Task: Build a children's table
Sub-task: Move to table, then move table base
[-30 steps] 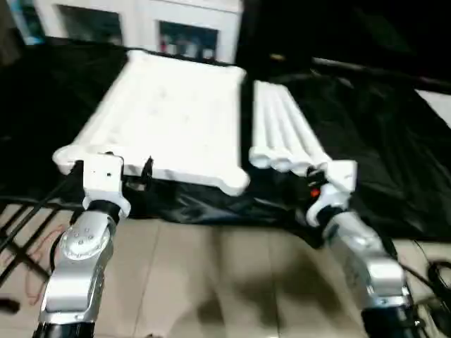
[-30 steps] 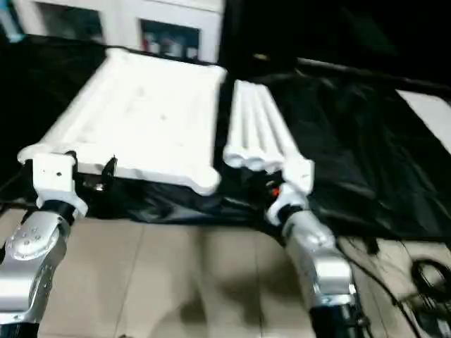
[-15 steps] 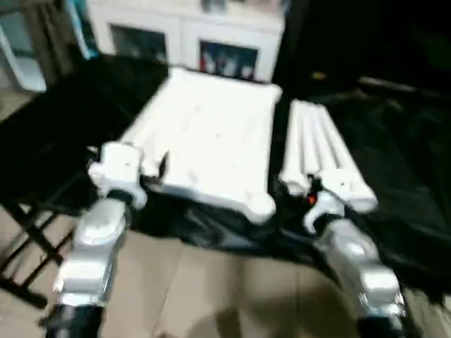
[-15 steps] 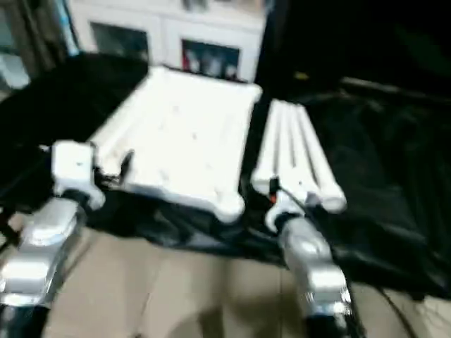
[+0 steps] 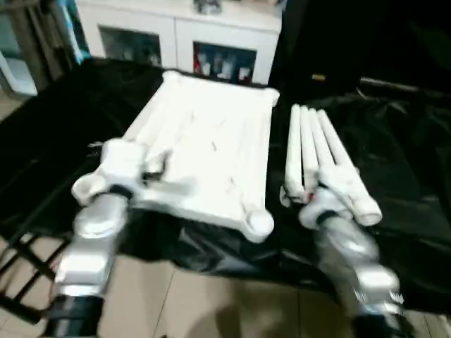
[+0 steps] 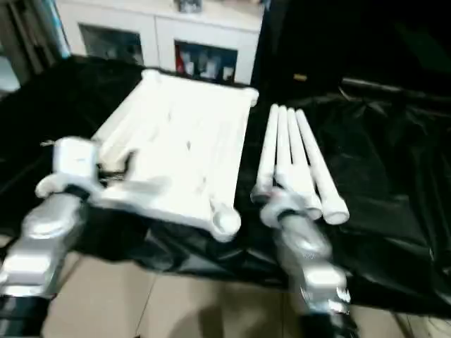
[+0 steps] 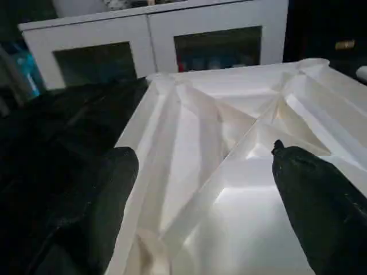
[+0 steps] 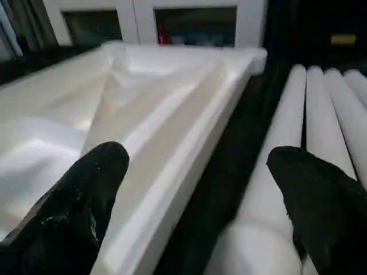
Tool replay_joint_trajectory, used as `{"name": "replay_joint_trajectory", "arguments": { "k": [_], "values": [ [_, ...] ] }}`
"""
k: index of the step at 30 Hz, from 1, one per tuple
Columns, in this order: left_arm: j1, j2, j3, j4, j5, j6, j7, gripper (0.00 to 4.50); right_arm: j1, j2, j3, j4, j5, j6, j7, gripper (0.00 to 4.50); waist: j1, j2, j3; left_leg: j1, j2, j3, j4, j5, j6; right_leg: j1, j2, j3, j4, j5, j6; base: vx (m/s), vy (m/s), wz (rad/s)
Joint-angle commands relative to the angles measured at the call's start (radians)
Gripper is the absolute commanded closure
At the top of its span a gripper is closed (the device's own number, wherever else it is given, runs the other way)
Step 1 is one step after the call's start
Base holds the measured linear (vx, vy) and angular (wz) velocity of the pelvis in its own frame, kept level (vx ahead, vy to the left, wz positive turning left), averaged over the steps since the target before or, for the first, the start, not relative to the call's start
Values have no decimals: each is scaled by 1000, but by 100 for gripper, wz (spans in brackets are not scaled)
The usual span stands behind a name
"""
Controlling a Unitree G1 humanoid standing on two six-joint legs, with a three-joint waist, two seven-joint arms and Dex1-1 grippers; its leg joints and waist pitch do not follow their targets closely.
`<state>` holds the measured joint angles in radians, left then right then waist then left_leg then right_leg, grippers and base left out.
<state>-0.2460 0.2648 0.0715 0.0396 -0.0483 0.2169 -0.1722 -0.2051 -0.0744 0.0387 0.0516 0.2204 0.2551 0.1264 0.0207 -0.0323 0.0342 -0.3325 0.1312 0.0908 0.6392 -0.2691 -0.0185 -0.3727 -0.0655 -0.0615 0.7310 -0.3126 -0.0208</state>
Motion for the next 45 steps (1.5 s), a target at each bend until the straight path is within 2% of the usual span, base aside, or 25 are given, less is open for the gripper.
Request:
{"name": "replay_joint_trajectory", "arguments": {
  "k": [1, 2, 3, 4, 6, 7, 8, 9, 10, 11, 13, 14, 15, 16, 18, 19, 20, 22, 23, 25, 26, 27, 32, 38, 45],
  "values": [
    [-12, -13, -29, -9, 2, -3, -15, 27, 5, -20, -36, 10, -13, -5, -3, 4, -27, 9, -56, 109, 135, -92, -98, 231, 494, -64, -48, 30, -49, 49, 35, 49, -57, -10],
    [-13, -13, -30, -8, 1, -3, -15, 27, 3, -19, -37, 12, -14, -6, -3, 4, 12, -56, -52, -21, -22, 27, -16, 5, 302, 83, -97, 123, -190, 54, -49, 61, -78, 10],
    [-14, -12, -31, -7, 1, -3, -15, 27, 1, -18, -38, 14, -15, -6, -3, 4, 39, -48, -58, -53, -35, 28, 37, -49, 248, 137, -160, 178, -212, 10, -101, 61, -78, 10],
    [-13, -11, -32, -8, 0, -4, -16, 27, 0, -17, -39, 14, -16, -6, -2, 4, 47, -45, -56, -90, -2, 4, 77, -6, 131, 168, -193, 176, -219, -68, -182, 72, -82, 6],
    [-12, -7, -36, -6, -2, -6, -23, 27, -3, -15, -42, 12, -16, -8, -1, 4, 46, -19, -35, -90, 28, -4, 38, 40, 30, 143, -156, 127, -227, -134, -263, 63, -51, -6],
    [-13, -7, -36, -3, -3, -8, -25, 27, -4, -14, -43, 13, -16, -8, -1, 4, 39, 16, -31, -63, 57, 2, -42, 45, 29, 131, -115, 68, -230, -197, -262, 72, 4, 1],
    [-15, -7, -35, 3, -1, -11, -31, 27, -6, -15, -44, 14, -12, -10, -3, 4, 11, 46, -26, -30, 92, -20, -117, -48, 39, 107, -27, 7, -185, -185, -188, 123, 51, -4],
    [-17, -8, -35, 5, 0, -11, -33, 27, -7, -16, -45, 15, -11, -11, -4, 4, -12, 61, -38, 26, 120, -58, -132, -90, 65, 74, 4, -13, -135, -142, -159, 123, 51, -4],
    [-17, -8, -35, 5, 0, -11, -33, 27, -7, -16, -45, 15, -11, -11, -4, 4, -34, 58, -53, 122, 156, -108, -133, -173, 168, 4, -6, -14, -78, -79, -132, 139, 42, -1],
    [-21, -2, -44, 7, 5, -11, -47, 27, -6, -24, -45, 10, -8, -10, 6, 4, -41, 54, -53, 134, 167, -128, -128, -92, 306, -31, -18, -6, -42, -20, -59, 105, 7, 10],
    [-24, 3, -54, 6, 6, -16, -63, 27, -3, -34, -45, 2, -2, -5, 26, 4, -36, 30, -40, 114, 140, -91, -118, -42, 398, -45, -42, 19, -61, 47, -19, 96, -3, 10],
    [-27, 12, -70, 7, 9, -20, -85, 27, -4, -50, -44, -8, 0, -3, 56, 4, -24, 5, -38, 55, 64, -22, -96, -80, 338, 16, -73, 52, -147, 113, -53, 60, -62, 10],
    [-30, 19, -79, 11, 12, -25, -96, 27, -7, -58, -45, -13, 3, 1, 72, 4, -5, -13, -36, 2, 21, 15, -64, -95, 297, 71, -100, 90, -185, 64, -109, 60, -62, 10],
    [-30, 19, -79, 11, 12, -25, -96, 27, -7, -58, -45, -13, 3, 1, 72, 4, 32, -33, -53, -60, -1, 20, 19, -42, 215, 160, -165, 155, -230, -106, -153, 56, -82, 9],
    [-37, 31, -96, 19, 2, -42, -141, 27, -13, -81, -48, -24, 16, 16, 115, 4, 50, -21, -54, -112, 16, 7, 29, 109, 115, 181, -154, 143, -201, 62, -229, 79, -56, -1],
    [-42, 47, -115, 21, -17, -50, -203, 27, -19, -110, -45, -40, 34, 32, 166, 4, 52, -7, -53, -107, 25, 4, -5, 175, 93, 163, -128, 116, -179, 187, -240, 79, -26, -4],
    [-42, 61, -130, 16, -39, -55, -266, 27, -24, -135, -40, -49, 44, 40, 206, 4, 29, 28, -63, -59, 59, -6, -64, 414, 108, 98, -34, 37, -102, 486, -185, 74, -2, -2],
    [-44, 86, -160, 7, -58, -42, -359, 27, -33, -177, -28, -57, 59, 54, 268, 4, 11, 36, -87, 23, 105, -52, -28, 701, 172, 28, -34, 42, -72, 545, -143, 71, 5, -3],
    [-47, 103, -182, 7, -61, -36, -406, 27, -39, -199, -23, -59, 68, 63, 303, 4, 20, 32, -89, 35, 102, -52, -14, 840, 197, 9, -46, 57, -85, 547, -118, 0, 0, 0],
    [-50, 133, -221, 5, -75, -9, -493, 27, -47, -238, -13, -69, 91, 87, 371, 4, 32, 18, -74, -5, 73, -18, -23, 723, 176, 28, -62, 70, -104, 537, -120, 0, 0, 0],
    [-51, 140, -230, 5, -83, -2, -517, 27, -50, -247, -11, -71, 97, 93, 388, 4, 49, 8, -63, -40, 63, 12, -54, 393, 105, 58, -72, 71, -117, 487, -144, 0, 0, 0],
    [-52, 158, -249, -1, -90, 15, -556, 27, -52, -266, -5, -76, 104, 103, 422, 4, 52, 9, -54, -34, 75, 19, -71, 175, 66, 57, -76, 70, -131, 353, -186, 0, 0, 0],
    [-79, 213, -334, 30, -97, 7, -735, 61, -56, -374, 54, -84, 105, 130, 607, 0, 44, 5, -29, -20, 100, 45, -106, -168, -22, 42, -79, 70, -168, -81, -202, -77, -14, 3],
    [-87, 237, -373, 61, -110, 4, -859, 102, -60, -423, 91, -92, 108, 145, 678, 0, 49, -11, -27, -22, 104, 57, -113, -170, -54, 30, -85, 76, -182, -224, -134, -43, -11, 1],
    [-154, 273, -429, 198, -6, -102, -899, 175, -56, -468, 134, -105, 94, 148, 770, 0, 52, -18, -39, -29, 101, 60, -105, -56, -13, 36, -79, 72, -161, 15, -164, 0, 0, 0]
  ]
}}
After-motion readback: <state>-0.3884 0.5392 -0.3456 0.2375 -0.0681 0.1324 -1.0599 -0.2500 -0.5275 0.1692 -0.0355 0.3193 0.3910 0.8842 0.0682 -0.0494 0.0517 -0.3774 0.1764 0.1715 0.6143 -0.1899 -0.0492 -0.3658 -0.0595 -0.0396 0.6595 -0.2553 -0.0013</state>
